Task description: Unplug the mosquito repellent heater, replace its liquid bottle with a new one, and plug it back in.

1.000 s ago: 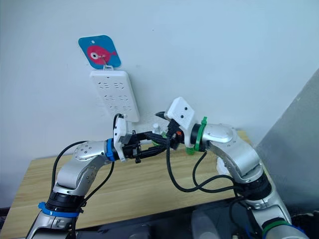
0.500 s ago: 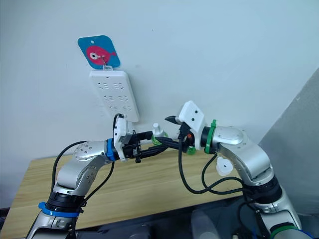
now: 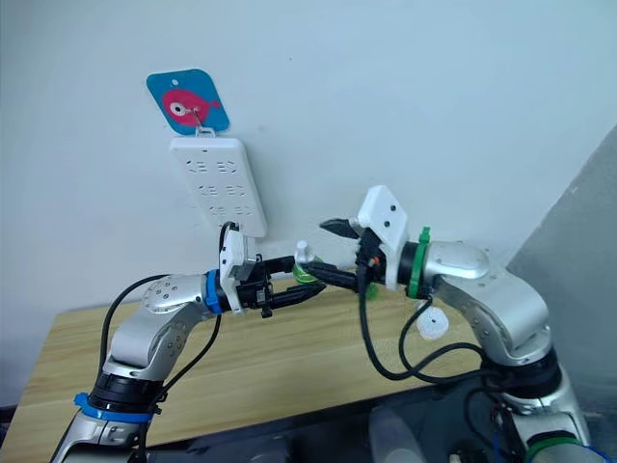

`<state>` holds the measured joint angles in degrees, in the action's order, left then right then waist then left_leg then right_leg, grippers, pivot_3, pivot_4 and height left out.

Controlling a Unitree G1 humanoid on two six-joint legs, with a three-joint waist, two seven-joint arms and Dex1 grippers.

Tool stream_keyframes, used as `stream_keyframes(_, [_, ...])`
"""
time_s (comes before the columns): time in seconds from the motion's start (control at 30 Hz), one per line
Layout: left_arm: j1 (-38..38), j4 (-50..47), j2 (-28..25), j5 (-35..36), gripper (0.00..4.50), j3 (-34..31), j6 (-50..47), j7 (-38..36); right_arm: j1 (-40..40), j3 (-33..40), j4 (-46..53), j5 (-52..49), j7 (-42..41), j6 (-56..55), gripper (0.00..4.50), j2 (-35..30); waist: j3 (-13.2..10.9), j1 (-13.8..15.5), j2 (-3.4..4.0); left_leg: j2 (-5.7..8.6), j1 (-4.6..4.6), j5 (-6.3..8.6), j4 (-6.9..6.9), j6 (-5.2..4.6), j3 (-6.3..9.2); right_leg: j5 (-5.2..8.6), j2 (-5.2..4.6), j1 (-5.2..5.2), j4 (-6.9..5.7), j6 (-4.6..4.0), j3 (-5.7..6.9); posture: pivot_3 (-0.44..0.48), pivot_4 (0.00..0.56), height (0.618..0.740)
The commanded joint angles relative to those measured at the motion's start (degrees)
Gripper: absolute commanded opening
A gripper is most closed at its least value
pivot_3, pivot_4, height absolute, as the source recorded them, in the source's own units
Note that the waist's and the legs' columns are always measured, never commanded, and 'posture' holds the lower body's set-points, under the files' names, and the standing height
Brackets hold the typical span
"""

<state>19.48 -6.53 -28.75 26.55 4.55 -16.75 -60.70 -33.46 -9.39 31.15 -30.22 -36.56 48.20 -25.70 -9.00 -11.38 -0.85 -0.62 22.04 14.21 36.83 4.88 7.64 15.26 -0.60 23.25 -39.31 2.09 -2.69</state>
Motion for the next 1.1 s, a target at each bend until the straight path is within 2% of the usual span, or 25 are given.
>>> stream_keyframes(0.03, [0.70, -1.94, 0.33, 0.25, 2.29, -0.06, 0.95, -0.20, -1.18, -1.22, 0.32, 1.05, 2.00, -0.58, 3.52, 1.50, 0.00, 0.23, 0.00, 0.01, 0.03, 0.00, 0.00, 0.00, 0.02, -0.01, -0.02, 0.00, 0.02, -0.02, 0.01, -0.237, 0.095, 0.720])
stream_keyframes(0.23, [0.98, -2.09, 0.53, 0.21, 2.29, 0.15, 0.81, 0.11, -1.77, -2.30, -0.63, -0.37, 1.93, 1.10, 3.52, 3.35, 0.00, 0.15, 0.01, 0.02, 0.07, 0.00, 0.00, 0.00, 0.04, -0.03, -0.04, 0.00, 0.10, -0.03, 0.04, -0.230, 0.096, 0.720])
stream_keyframes(0.3, [0.98, -2.19, 0.60, 0.19, 2.29, 0.13, 0.76, 0.22, -2.03, -2.41, -1.02, -0.37, 1.89, 1.00, 3.16, 3.77, 0.00, 0.11, 0.01, 0.02, 0.06, 0.00, 0.00, 0.00, 0.03, -0.03, -0.03, 0.00, 0.10, -0.03, 0.04, -0.230, 0.096, 0.720])
stream_keyframes(0.37, [0.85, -2.37, 0.59, 0.20, 2.29, 0.05, 0.72, 0.31, -2.08, -2.43, -1.17, -0.67, 1.48, 0.73, 2.57, 3.96, 0.00, 0.15, 0.01, 0.02, 0.06, 0.00, 0.00, 0.00, 0.03, -0.03, -0.03, 0.00, 0.10, -0.03, 0.04, -0.226, 0.097, 0.720])
stream_keyframes(0.57, [0.55, -2.77, 0.43, 0.21, 2.29, -0.11, 0.67, 0.42, -1.79, -2.34, -1.06, -1.71, 0.27, 0.23, 0.38, 3.93, 0.00, 0.14, 0.01, 0.02, 0.06, 0.00, -0.01, -0.01, 0.02, -0.02, -0.03, 0.00, 0.10, -0.03, 0.03, -0.221, 0.100, 0.720])
stream_keyframes(1.1, [-1.78, -3.64, 0.53, -0.50, 2.29, 0.55, 1.36, 0.81, -5.98, 5.31, -1.39, -8.36, -3.17, -1.19, 0.32, 3.49, 0.00, 0.20, 0.01, 0.02, 0.07, 0.01, -0.01, -0.02, 0.03, -0.03, -0.03, 0.00, 0.11, -0.03, 0.04, -0.222, 0.109, 0.720])
